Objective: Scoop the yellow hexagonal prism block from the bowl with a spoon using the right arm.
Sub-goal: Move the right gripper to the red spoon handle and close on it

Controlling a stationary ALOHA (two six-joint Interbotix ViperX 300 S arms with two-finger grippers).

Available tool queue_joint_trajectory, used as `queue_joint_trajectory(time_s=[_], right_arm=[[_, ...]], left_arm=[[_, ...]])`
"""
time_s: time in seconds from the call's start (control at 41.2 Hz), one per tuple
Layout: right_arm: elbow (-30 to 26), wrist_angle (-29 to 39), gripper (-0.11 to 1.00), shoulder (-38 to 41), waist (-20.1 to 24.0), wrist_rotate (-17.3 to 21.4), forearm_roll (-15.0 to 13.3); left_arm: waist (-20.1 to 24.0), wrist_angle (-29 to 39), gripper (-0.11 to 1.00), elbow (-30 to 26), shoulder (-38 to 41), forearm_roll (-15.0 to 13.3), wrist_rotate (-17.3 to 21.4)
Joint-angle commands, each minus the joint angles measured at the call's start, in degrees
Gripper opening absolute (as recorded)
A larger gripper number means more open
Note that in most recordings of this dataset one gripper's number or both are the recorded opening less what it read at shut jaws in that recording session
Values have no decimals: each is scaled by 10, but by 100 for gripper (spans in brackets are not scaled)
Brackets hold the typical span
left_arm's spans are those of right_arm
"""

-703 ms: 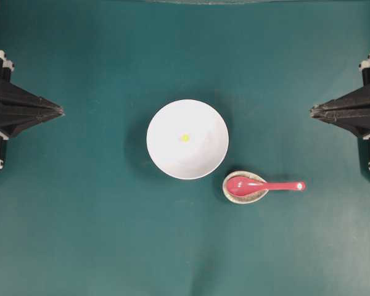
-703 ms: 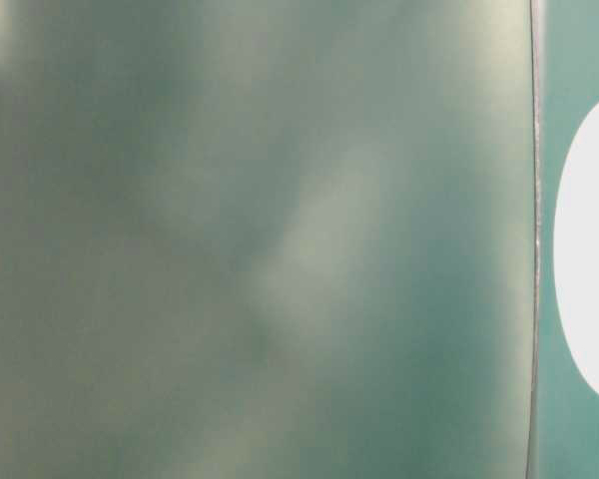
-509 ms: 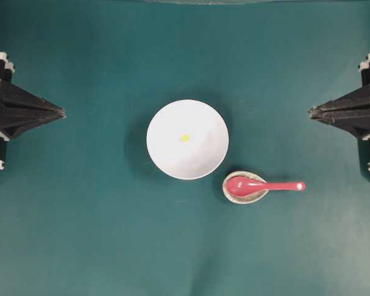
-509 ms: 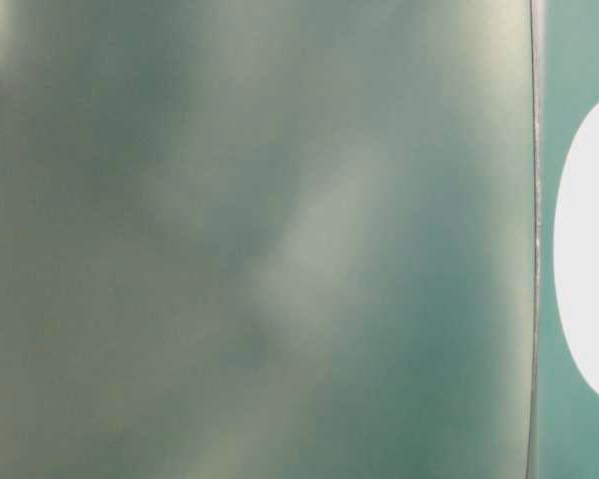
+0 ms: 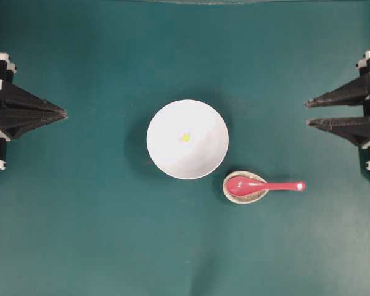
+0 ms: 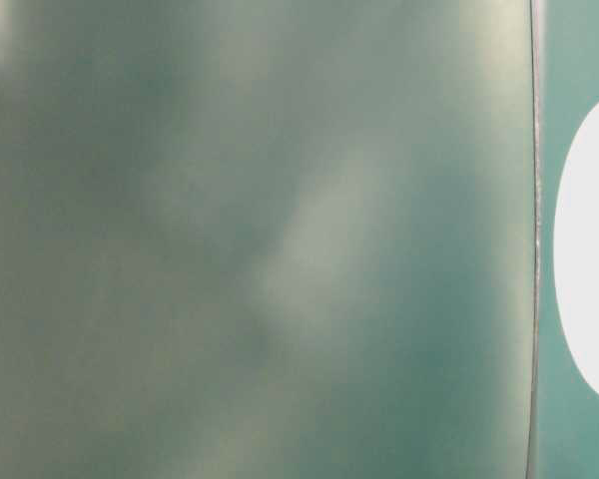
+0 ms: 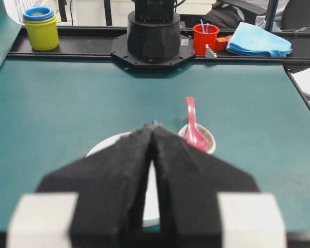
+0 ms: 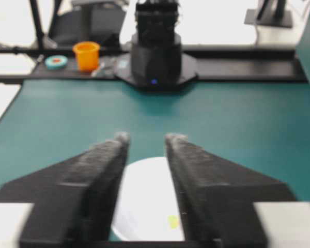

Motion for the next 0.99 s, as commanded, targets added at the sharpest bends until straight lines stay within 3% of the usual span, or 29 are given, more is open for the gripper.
queue_joint_trajectory(time_s=[0.0,0.146,0.461,0.655,0.97], right_arm=[[-16,0,50,8,1,1,2],[-15,1,59,19,1,1,6],[10,-33,59,72,11,2,30],[66,-149,59,129,44,2,47],[134,-385,59,297,126,1,109]], left_arm=[[-1,-3,3,-16,4,1,-1],[0,-3,3,-16,4,1,-1],[0,-3,3,-17,4,1,-1],[-1,-4,3,-17,2,1,8],[0,-3,3,-17,2,3,10]])
